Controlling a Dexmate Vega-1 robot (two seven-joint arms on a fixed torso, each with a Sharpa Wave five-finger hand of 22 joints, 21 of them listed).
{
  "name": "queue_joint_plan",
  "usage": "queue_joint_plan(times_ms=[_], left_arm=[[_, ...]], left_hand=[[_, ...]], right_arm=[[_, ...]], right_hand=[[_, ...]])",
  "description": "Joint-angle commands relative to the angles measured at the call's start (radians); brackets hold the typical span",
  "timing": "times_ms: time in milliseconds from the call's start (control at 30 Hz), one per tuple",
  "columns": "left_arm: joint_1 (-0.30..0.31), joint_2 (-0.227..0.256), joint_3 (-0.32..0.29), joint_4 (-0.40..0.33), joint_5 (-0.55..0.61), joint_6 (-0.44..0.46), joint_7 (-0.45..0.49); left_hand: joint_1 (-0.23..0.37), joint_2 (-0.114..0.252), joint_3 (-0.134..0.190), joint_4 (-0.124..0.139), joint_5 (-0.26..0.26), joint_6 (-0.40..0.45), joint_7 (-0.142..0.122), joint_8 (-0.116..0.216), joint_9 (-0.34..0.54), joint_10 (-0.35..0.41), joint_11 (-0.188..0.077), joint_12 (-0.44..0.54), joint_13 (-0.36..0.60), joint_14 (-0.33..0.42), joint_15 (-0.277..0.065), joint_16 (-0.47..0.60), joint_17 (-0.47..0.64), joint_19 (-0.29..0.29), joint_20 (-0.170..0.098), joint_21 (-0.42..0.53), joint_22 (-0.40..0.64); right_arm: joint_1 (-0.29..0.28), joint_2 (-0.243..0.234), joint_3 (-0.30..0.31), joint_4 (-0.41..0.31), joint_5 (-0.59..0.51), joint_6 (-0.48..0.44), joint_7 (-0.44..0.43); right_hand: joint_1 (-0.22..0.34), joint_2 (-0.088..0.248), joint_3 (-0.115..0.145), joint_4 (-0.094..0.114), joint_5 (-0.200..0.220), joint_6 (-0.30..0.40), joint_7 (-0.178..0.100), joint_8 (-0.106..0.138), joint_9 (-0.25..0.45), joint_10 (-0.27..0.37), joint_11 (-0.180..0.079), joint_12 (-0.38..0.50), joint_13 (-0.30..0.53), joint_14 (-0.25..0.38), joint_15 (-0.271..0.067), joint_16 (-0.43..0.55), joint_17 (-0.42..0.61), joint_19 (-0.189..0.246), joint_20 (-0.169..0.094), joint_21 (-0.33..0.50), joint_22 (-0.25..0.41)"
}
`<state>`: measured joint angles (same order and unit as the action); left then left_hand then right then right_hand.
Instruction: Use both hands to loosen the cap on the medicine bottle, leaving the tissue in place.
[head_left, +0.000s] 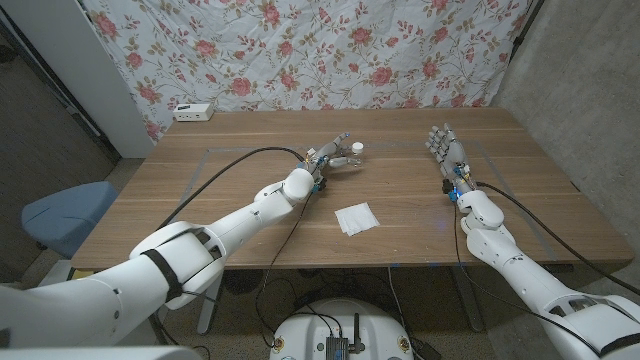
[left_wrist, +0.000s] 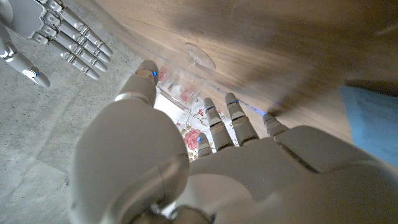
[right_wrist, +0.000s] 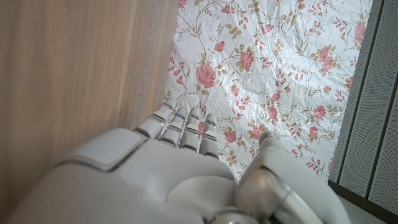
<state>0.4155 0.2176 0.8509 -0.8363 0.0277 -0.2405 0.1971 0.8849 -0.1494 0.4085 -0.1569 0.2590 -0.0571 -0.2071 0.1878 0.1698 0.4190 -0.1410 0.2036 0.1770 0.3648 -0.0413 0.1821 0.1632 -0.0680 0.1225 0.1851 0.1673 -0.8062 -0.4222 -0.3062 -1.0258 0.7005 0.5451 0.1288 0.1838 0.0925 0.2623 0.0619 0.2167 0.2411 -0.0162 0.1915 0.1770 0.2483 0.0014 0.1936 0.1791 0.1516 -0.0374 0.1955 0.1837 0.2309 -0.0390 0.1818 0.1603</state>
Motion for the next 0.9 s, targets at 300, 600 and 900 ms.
queue_joint_plan(times_ms=[300, 600, 900], left_arm=[[-0.032, -0.049, 0.013, 0.110, -0.007, -0.056, 0.019], [-0.042, -0.065, 0.018, 0.149, -0.010, -0.075, 0.028], [-0.053, -0.079, 0.023, 0.182, -0.014, -0.092, 0.037]], left_hand=[[0.032, 0.009, -0.024, 0.003, 0.001, 0.049, 0.016, 0.008, 0.004, 0.082, 0.001, 0.014, 0.001, 0.070, -0.130, 0.009, 0.000, 0.061, -0.037, 0.012, -0.001], [0.046, 0.016, -0.038, 0.005, -0.007, 0.074, 0.031, 0.009, 0.004, 0.129, 0.009, 0.017, 0.001, 0.110, -0.133, 0.010, 0.000, 0.100, -0.074, 0.013, -0.002], [0.062, 0.023, -0.052, 0.006, -0.015, 0.103, 0.042, 0.010, 0.004, 0.180, 0.011, 0.020, 0.000, 0.152, -0.145, 0.011, 0.001, 0.134, -0.114, 0.012, -0.003]], right_arm=[[-0.013, -0.002, 0.005, -0.017, 0.000, 0.005, -0.014], [-0.015, -0.004, 0.006, -0.020, -0.002, 0.005, -0.020], [-0.013, -0.003, 0.006, -0.019, -0.003, 0.006, -0.022]], right_hand=[[0.001, 0.000, 0.001, -0.007, -0.001, 0.006, -0.003, -0.002, 0.003, 0.001, -0.003, -0.003, 0.004, 0.004, -0.016, 0.000, 0.005, 0.009, -0.081, 0.005, 0.005], [0.000, 0.000, 0.001, -0.008, -0.002, 0.005, -0.004, -0.002, 0.003, 0.000, -0.001, -0.004, 0.004, 0.004, -0.016, -0.001, 0.005, 0.011, -0.080, 0.006, 0.005], [-0.001, 0.001, 0.002, -0.009, -0.002, 0.005, -0.004, -0.002, 0.003, 0.000, -0.002, -0.004, 0.004, 0.004, -0.016, -0.001, 0.005, 0.012, -0.078, 0.006, 0.005]])
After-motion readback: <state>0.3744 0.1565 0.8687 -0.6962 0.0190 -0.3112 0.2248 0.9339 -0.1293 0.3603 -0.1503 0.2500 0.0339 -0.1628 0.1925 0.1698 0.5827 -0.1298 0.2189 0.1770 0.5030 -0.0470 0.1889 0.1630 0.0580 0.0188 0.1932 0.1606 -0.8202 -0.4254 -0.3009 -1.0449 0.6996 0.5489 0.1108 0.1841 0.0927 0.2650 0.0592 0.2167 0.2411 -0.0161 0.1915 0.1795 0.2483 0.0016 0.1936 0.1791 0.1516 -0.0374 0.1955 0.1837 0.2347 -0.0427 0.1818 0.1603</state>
